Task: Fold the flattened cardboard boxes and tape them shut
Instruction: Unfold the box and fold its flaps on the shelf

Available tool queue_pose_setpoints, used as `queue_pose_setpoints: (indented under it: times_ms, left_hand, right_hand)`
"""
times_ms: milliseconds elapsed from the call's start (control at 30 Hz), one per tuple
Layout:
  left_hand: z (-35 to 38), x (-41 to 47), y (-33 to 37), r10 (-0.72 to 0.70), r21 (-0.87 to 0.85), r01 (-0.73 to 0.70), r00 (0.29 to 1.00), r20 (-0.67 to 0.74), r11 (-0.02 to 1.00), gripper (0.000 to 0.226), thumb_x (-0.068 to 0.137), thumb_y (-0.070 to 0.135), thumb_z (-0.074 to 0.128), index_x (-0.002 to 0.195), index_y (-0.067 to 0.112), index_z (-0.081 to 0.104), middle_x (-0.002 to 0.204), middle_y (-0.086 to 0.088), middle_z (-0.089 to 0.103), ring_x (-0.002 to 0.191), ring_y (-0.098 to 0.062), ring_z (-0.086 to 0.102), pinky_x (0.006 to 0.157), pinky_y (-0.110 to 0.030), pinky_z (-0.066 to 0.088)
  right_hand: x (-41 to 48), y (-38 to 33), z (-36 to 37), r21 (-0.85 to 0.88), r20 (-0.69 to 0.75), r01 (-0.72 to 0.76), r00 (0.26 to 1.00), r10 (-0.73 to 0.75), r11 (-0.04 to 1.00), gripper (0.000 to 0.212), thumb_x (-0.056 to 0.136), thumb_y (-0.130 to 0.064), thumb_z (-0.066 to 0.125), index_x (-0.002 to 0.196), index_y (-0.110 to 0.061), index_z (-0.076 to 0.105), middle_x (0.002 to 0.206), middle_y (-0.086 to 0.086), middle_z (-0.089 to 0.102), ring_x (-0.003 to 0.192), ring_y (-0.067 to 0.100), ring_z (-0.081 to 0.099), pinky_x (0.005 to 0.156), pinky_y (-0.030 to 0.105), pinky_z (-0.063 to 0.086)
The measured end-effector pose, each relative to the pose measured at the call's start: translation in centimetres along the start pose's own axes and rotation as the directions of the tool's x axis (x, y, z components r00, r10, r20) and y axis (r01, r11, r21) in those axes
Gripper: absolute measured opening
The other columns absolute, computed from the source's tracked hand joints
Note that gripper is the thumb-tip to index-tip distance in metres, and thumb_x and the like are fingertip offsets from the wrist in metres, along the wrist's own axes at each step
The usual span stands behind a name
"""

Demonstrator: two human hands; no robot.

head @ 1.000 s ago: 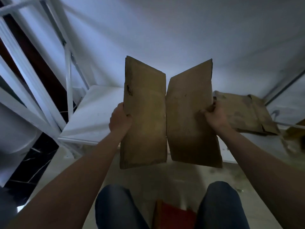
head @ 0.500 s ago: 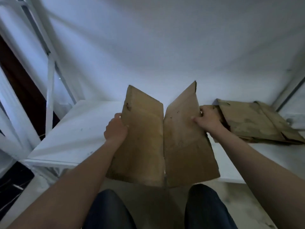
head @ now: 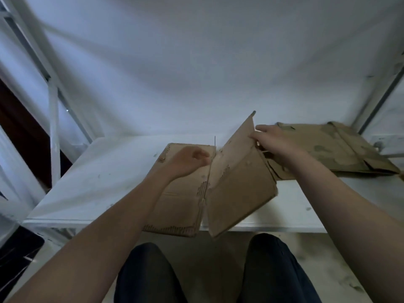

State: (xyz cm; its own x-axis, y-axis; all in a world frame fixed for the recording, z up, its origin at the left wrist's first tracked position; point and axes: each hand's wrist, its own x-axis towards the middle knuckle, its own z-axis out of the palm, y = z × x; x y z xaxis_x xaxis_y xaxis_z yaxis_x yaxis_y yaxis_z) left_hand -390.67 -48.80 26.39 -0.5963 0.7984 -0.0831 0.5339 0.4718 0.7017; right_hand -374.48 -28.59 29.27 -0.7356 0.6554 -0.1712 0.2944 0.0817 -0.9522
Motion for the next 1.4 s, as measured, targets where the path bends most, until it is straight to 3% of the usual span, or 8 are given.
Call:
queue_pose_setpoints:
  times_ms: [133,267,633,767,900,1167,1300,1400]
  left_hand:
    - [0.7,-3.0,5.1,0.141,-0.197,-0.099,0.967,0.212,0.975,0.047,0.087,0.043,0.074,0.131,0.034,0.059,0.128,0.017,0.061,0.115,-0.001,0.06,0.086,-0.028,0.056]
    - [2.0,-5.5,5.8,0.199,-0.124,-0.165,0.914,0.353,0.979,0.109,0.067,0.036,0.091,0.155,0.035,0.025,0.155,0.016,0.032,0.138,-0.005,0.038,0.104,-0.025,0.043]
    - [4.4,-8.3,5.7,0.262,0.109,-0.285,0.946,0.191,0.952,0.135,0.056,0.047,0.094,0.158,0.033,0.007,0.16,0.012,0.023,0.143,-0.006,0.027,0.115,-0.03,0.033]
    - [2.7,-7.8,6.0,0.254,-0.034,-0.252,0.953,0.165,0.967,0.111,0.063,0.042,0.092,0.155,0.036,0.03,0.149,0.016,0.046,0.139,-0.006,0.042,0.115,-0.04,0.04]
    - [0.0,-7.3,5.4,0.202,-0.169,-0.17,0.959,0.199,0.971,0.084,0.076,0.019,0.085,0.149,0.035,0.045,0.135,0.013,0.063,0.127,-0.005,0.057,0.105,-0.044,0.05]
    - [-1.9,-6.7,3.5,0.231,-0.273,-0.211,0.972,0.045,0.939,0.049,0.085,-0.004,0.067,0.125,0.025,0.067,0.115,0.005,0.073,0.105,-0.014,0.071,0.089,-0.033,0.058]
    - [-1.1,-5.6,1.4,0.199,-0.01,-0.203,0.968,-0.154,0.979,0.016,0.087,0.011,0.067,0.098,0.023,0.066,0.092,0.005,0.07,0.092,-0.017,0.069,0.075,-0.025,0.056]
    - [0.3,-4.9,-0.2,0.076,0.082,-0.062,0.981,-0.18,0.995,0.011,0.096,0.023,0.064,0.101,0.014,0.064,0.089,0.006,0.063,0.079,-0.01,0.062,0.061,-0.013,0.042]
  right_hand:
    - [-2.3,-0.7,0.2,0.271,0.087,0.035,0.994,-0.06,0.962,0.027,0.099,-0.03,0.056,0.106,-0.006,0.068,0.113,0.009,0.074,0.077,0.027,0.07,0.066,0.032,0.056]
    - [-5.3,0.1,1.0,0.439,0.133,0.05,0.984,-0.12,0.897,0.038,0.097,-0.03,0.059,0.116,0.001,0.068,0.119,0.012,0.072,0.079,0.024,0.065,0.065,0.027,0.054]
    - [-10.0,3.3,3.0,0.34,0.308,0.139,0.918,-0.25,0.93,0.04,0.103,-0.052,0.045,0.131,-0.032,0.065,0.132,-0.013,0.066,0.12,0.011,0.063,0.102,0.039,0.044]
    - [-9.3,2.8,3.0,0.281,0.364,0.177,0.89,-0.275,0.943,0.073,0.088,-0.07,0.058,0.151,-0.037,0.04,0.144,-0.01,0.056,0.135,0.014,0.051,0.113,0.05,0.04]
    - [-8.3,2.0,3.1,0.174,0.333,0.255,0.894,-0.3,0.951,0.104,0.074,-0.059,0.074,0.159,-0.036,0.02,0.145,-0.019,0.052,0.13,0.0,0.052,0.112,0.04,0.042]
    - [-5.8,1.7,5.1,0.058,0.339,0.349,0.874,-0.347,0.935,0.103,0.071,-0.042,0.074,0.158,-0.039,0.02,0.154,-0.02,0.041,0.141,0.006,0.041,0.116,0.038,0.037]
    - [-5.0,1.3,5.9,0.048,0.22,0.414,0.883,-0.414,0.909,0.064,0.086,-0.006,0.053,0.142,-0.038,0.052,0.089,-0.025,0.065,0.082,0.002,0.057,0.074,0.018,0.046]
    - [-4.6,1.7,6.5,-0.017,0.128,0.414,0.903,-0.409,0.91,0.056,0.088,0.006,0.05,0.09,-0.048,0.062,0.06,-0.021,0.052,0.056,0.0,0.048,0.057,0.016,0.037]
